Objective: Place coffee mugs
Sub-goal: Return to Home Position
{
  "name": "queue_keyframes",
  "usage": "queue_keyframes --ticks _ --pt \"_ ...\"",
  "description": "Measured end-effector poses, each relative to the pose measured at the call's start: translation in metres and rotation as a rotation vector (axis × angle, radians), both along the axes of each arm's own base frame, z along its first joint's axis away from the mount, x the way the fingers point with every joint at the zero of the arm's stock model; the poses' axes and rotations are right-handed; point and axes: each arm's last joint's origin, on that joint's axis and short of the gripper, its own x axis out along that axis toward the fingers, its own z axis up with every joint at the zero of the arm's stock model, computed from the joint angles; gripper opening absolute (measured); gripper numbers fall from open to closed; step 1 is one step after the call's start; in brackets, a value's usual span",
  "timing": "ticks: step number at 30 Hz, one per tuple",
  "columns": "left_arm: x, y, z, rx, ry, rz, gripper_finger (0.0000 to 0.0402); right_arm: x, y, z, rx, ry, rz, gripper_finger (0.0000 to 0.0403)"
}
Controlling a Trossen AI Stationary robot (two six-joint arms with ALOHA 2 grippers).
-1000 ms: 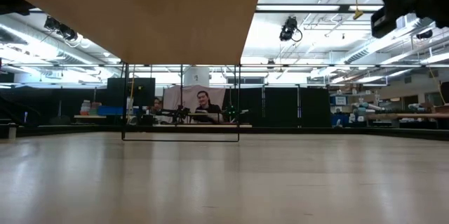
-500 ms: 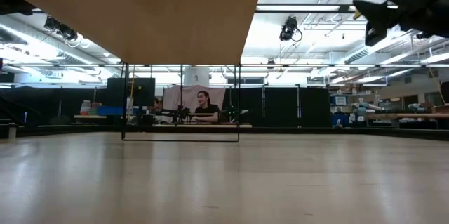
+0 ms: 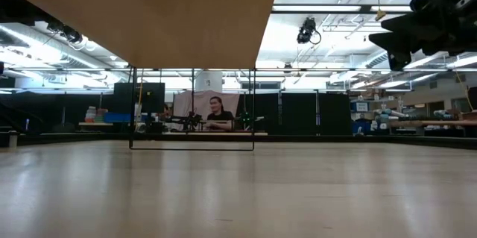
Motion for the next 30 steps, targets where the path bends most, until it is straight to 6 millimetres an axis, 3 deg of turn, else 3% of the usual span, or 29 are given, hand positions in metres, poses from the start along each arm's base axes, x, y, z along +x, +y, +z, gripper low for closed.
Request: queue_keyframes --ticks 7,14,30 --pt "0.001 0.0 -0.006 0.003 0.026 0.0 0.0144 0.0 0.0 0.0 -0.002 0.0 0.0 0.0177" --pt "0.008 0.0 -0.031 -0.042 0.06 0.035 0.0144 0.0 0.0 0.0 0.039 -0.003 0.002 0.0177" --pt "0.009 0.009 -0.031 0.035 0.061 0.151 0.0144 0.0 0.0 0.0 0.039 -0.002 0.002 0.0177"
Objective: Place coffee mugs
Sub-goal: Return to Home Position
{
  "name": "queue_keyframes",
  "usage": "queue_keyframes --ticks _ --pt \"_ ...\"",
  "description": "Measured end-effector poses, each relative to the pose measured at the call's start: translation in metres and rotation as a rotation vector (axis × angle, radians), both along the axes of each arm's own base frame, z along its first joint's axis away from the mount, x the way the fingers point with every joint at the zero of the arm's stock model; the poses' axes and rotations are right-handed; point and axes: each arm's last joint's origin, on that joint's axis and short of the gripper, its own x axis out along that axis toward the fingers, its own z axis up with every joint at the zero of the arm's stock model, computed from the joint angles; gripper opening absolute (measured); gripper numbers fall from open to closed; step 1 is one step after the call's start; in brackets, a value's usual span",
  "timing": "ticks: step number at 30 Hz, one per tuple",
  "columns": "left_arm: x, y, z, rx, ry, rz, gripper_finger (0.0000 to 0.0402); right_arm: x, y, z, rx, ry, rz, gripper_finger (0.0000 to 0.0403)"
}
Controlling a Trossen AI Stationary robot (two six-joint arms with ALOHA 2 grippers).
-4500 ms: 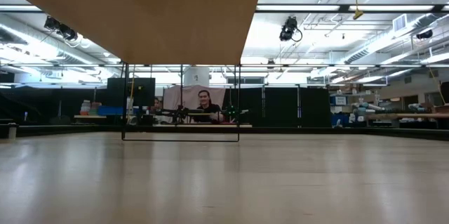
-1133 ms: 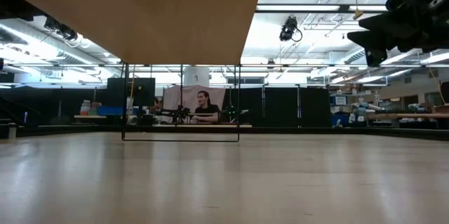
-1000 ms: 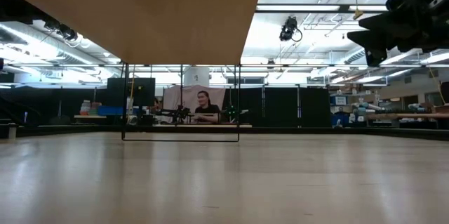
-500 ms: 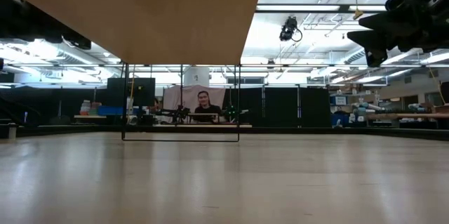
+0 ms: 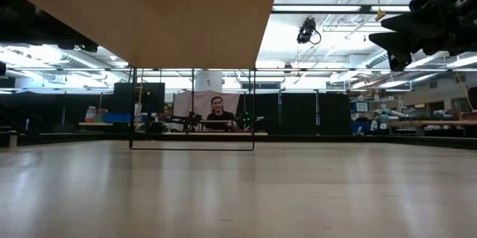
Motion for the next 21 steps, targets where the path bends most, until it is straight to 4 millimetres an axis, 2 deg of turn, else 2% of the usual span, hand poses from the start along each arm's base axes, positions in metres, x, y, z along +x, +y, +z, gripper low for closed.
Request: queue_keyframes --ticks 21 --pt "0.0006 0.0104 -0.0035 0.039 0.039 -0.03 0.0144 0.0 0.0 0.0 0.0 0.0 0.0 0.0177"
